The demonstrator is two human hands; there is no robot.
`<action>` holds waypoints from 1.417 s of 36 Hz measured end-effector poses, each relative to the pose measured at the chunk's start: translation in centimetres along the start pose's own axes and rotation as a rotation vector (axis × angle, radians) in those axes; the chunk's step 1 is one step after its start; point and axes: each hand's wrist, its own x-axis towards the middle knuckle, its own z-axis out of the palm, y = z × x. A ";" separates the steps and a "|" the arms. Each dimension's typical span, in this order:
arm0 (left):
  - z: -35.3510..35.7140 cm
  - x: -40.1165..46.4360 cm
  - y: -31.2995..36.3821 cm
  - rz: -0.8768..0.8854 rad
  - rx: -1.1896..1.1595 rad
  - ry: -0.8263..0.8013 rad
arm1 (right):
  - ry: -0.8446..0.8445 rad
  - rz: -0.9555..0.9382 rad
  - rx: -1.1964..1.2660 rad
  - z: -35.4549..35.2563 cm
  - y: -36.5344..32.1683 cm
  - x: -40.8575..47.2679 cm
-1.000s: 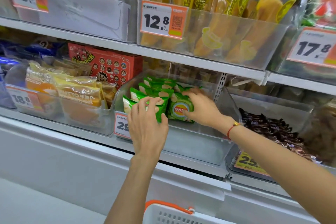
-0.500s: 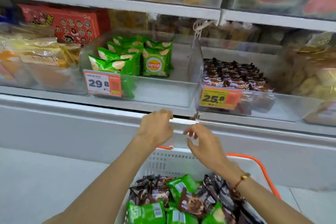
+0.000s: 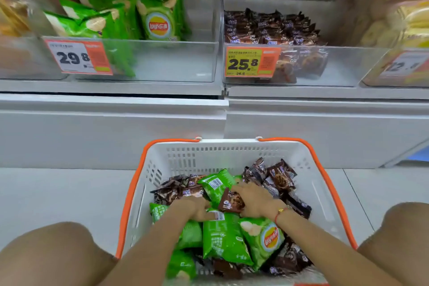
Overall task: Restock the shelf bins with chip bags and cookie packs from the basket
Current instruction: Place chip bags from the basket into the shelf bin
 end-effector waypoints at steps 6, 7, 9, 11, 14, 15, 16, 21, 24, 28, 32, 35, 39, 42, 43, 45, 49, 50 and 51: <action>0.2 -0.1 1.5 0.062 -0.051 -0.058 | -0.003 0.091 -0.139 -0.7 0.7 0.0; 0.2 -0.2 1.7 0.069 -0.047 -0.045 | -0.033 0.079 -0.121 -0.8 0.7 0.1; -0.2 -0.2 2.1 0.076 -0.057 -0.031 | -0.122 0.060 -0.050 -1.4 0.9 0.3; -1.4 -0.3 2.4 0.074 -0.060 -0.034 | -0.171 0.052 0.082 -2.5 1.3 0.1; -4.5 -1.4 2.2 0.032 -0.014 -0.032 | -0.100 0.043 0.297 -5.1 1.8 -0.5; -5.6 -2.1 2.0 0.016 -0.015 -0.036 | -0.071 0.038 0.346 -6.3 1.8 -0.7; -6.8 -2.9 1.9 0.000 -0.041 -0.038 | -0.055 0.030 0.409 -7.5 1.7 -1.0; -12.1 -5.7 -0.4 -0.155 -0.294 -0.017 | -0.089 -0.172 0.665 -14.2 -0.6 -4.0; -14.4 -8.5 -1.4 -0.191 -0.343 -0.071 | -0.054 -0.254 0.679 -17.1 -1.8 -5.3; -15.7 -10.5 -2.8 -0.177 -0.476 -0.036 | -0.041 -0.300 0.693 -19.3 -2.6 -6.1; -16.2 -11.8 -3.7 -0.126 -0.608 0.027 | 0.156 -0.288 0.743 -20.4 -2.9 -5.7; -16.9 -13.1 -3.7 -0.108 -0.604 0.143 | 0.250 -0.285 0.811 -21.7 -3.1 -5.7; -18.1 -14.4 -4.0 0.044 -0.727 0.520 | 0.302 -0.334 0.837 -23.6 -3.7 -5.7; -18.8 -15.0 -4.3 0.274 -0.763 0.744 | 0.395 -0.339 0.793 -25.7 -4.6 -5.5; -18.9 -15.2 -4.5 0.329 -0.756 0.814 | 0.423 -0.341 0.798 -26.5 -4.8 -5.4; -19.2 -15.4 -4.8 0.403 -0.766 0.964 | 0.465 -0.353 0.784 -28.1 -5.3 -5.5; -20.4 -16.0 -5.2 0.457 -0.801 1.233 | 0.496 -0.386 0.675 -30.6 -6.9 -6.2; -20.6 -16.3 -5.0 0.461 -0.822 1.270 | 0.515 -0.388 0.660 -31.1 -7.4 -6.3; -20.8 -16.6 -4.9 0.457 -0.841 1.302 | 0.553 -0.385 0.642 -31.5 -7.9 -6.4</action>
